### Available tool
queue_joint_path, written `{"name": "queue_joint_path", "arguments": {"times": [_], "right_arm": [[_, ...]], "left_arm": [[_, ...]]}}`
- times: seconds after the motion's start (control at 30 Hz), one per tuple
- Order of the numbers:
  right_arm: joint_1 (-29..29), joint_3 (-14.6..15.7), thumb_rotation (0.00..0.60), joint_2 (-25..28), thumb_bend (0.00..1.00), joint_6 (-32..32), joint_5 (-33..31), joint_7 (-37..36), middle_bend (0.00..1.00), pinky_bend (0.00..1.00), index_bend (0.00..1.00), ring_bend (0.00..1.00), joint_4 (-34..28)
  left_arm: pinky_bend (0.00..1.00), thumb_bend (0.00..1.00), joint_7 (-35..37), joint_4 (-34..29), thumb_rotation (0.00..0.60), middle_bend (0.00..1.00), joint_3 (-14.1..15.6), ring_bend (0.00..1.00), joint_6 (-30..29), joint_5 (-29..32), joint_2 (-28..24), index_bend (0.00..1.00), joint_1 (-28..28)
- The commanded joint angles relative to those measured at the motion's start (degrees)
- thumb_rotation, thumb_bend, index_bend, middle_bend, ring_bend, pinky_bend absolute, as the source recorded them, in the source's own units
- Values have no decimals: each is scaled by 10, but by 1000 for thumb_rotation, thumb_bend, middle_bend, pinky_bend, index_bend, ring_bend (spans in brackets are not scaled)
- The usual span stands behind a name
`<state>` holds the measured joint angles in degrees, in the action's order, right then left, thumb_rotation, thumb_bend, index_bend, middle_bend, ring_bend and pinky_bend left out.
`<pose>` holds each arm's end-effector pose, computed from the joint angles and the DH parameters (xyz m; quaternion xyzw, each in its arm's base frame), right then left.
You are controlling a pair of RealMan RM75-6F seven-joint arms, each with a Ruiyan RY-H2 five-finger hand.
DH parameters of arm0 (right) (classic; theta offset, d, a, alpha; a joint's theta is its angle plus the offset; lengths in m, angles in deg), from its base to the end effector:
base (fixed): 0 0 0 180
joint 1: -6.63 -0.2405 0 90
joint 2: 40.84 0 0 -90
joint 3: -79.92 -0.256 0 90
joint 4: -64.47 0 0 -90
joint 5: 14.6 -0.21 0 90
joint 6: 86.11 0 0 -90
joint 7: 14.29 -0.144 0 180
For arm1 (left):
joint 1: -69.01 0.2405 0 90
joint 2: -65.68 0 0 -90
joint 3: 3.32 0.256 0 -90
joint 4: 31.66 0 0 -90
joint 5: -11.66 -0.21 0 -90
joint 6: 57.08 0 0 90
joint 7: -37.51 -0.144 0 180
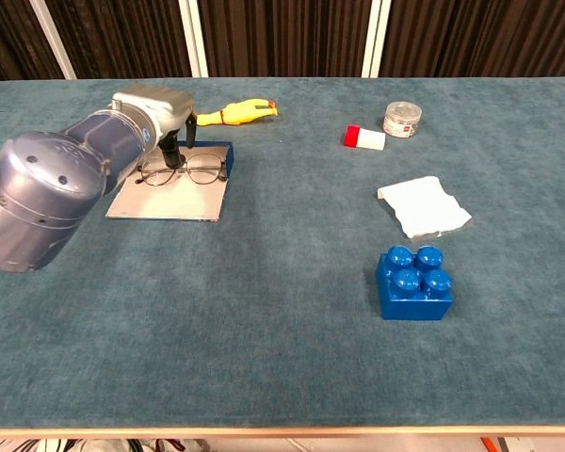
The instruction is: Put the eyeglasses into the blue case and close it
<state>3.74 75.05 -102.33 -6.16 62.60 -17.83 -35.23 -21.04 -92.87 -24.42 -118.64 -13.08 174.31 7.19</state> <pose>-0.3161 -0.1741 0.1613 0.5221 -0.4886 0.3815 0.5858 -0.0925 0.4213 -0.0651 -0.6930 -0.3462 -0.2123 0.5956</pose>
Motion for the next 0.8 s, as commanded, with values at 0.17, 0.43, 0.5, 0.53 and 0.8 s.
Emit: {"name": "queue_joint_path", "arguments": {"times": [0.17, 0.43, 0.5, 0.53, 0.8], "right_arm": [[0, 0, 600, 2, 39, -3, -1, -2, 0, 190, 24, 55, -1], [-1, -1, 600, 0, 46, -2, -1, -3, 0, 190, 24, 55, -2], [-1, -1, 600, -1, 47, -2, -1, -2, 0, 190, 24, 55, -2], [-1, -1, 600, -1, 49, -2, -2, -2, 0, 190, 24, 55, -2], [1, -2, 600, 0, 56, 0, -6, -2, 0, 190, 25, 55, -4]], "left_arm": [[197, 419, 43, -161, 600, 69, 34, 13, -61, -75, -81, 215, 60], [665, 420, 117, -295, 600, 413, 75, 451, -75, -121, -154, 213, 129], [679, 422, 130, -311, 600, 563, 80, 506, -68, -120, -165, 215, 138], [686, 428, 134, -316, 600, 620, 84, 531, -66, -120, -170, 213, 143], [779, 477, 163, -299, 600, 782, 88, 677, -45, -104, -170, 127, 154]]}}
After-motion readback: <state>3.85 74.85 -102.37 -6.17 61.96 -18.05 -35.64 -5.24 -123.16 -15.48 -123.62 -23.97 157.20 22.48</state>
